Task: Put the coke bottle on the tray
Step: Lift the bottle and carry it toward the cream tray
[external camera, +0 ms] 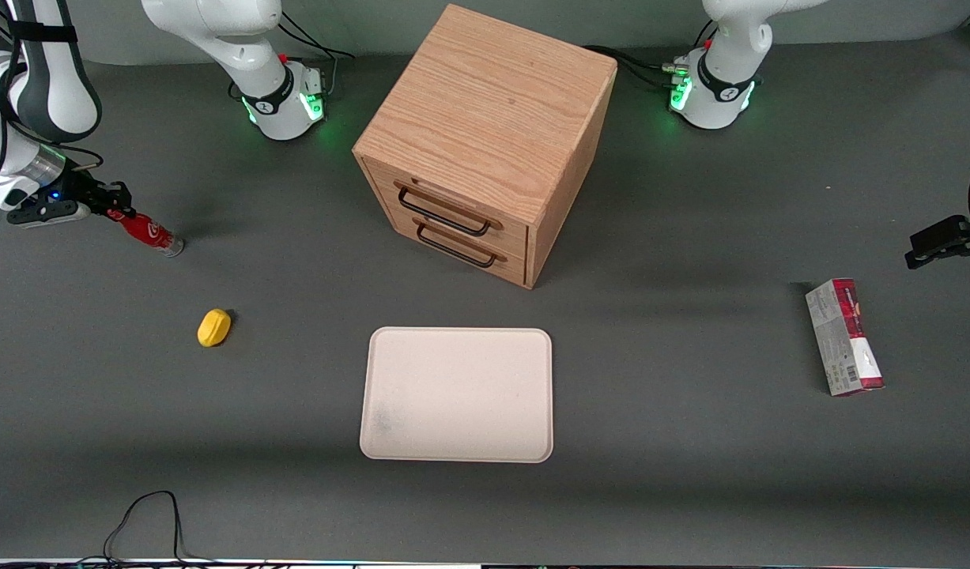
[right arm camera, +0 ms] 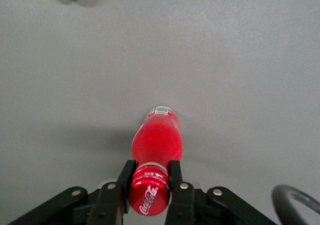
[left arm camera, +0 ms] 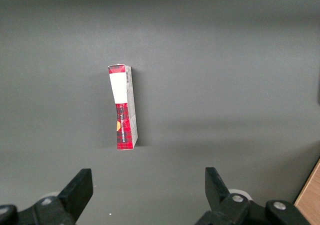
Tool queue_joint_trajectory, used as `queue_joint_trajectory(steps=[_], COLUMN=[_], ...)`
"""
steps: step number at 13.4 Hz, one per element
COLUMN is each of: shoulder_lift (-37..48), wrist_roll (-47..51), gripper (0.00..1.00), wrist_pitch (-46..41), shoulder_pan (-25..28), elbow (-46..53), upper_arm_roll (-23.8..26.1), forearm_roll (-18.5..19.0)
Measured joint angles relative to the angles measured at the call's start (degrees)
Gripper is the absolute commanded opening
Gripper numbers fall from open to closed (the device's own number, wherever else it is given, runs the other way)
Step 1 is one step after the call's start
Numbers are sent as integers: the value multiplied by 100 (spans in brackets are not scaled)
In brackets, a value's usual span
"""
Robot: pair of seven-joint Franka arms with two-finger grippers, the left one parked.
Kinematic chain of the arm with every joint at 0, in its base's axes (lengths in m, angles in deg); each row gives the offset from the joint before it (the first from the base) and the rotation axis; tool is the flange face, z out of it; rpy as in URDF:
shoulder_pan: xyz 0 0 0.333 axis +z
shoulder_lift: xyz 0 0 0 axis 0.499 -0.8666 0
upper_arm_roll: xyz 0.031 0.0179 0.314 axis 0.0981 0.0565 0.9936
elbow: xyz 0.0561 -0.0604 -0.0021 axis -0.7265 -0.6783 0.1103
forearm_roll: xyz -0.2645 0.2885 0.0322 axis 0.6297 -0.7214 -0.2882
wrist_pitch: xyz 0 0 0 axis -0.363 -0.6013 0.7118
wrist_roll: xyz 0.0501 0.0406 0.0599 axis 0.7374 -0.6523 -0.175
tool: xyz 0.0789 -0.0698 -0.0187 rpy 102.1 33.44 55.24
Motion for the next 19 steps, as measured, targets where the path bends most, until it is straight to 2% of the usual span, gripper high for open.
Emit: queue_joint_trajectory(steps=[2,5,6,12,16,19], shoulder_lift=[-11,-271,-460,-1768,-2375,-2780], wrist_roll=[509,1080,1339,2908,4072,5283], gripper=[0,0,0,0,0,0], wrist_pitch=[-463,-1773,-2260,-3926,-4113,-3584], shoulder_pan=[-5,-3,-3,-45,-75,-69], elbow=[497,1917,2549,5695,6652,6755], upper_arm_roll=[443,1307,1547,2659,3846,4893], forearm_roll=[-58,-861,-998,-1111,-1120,-1110])
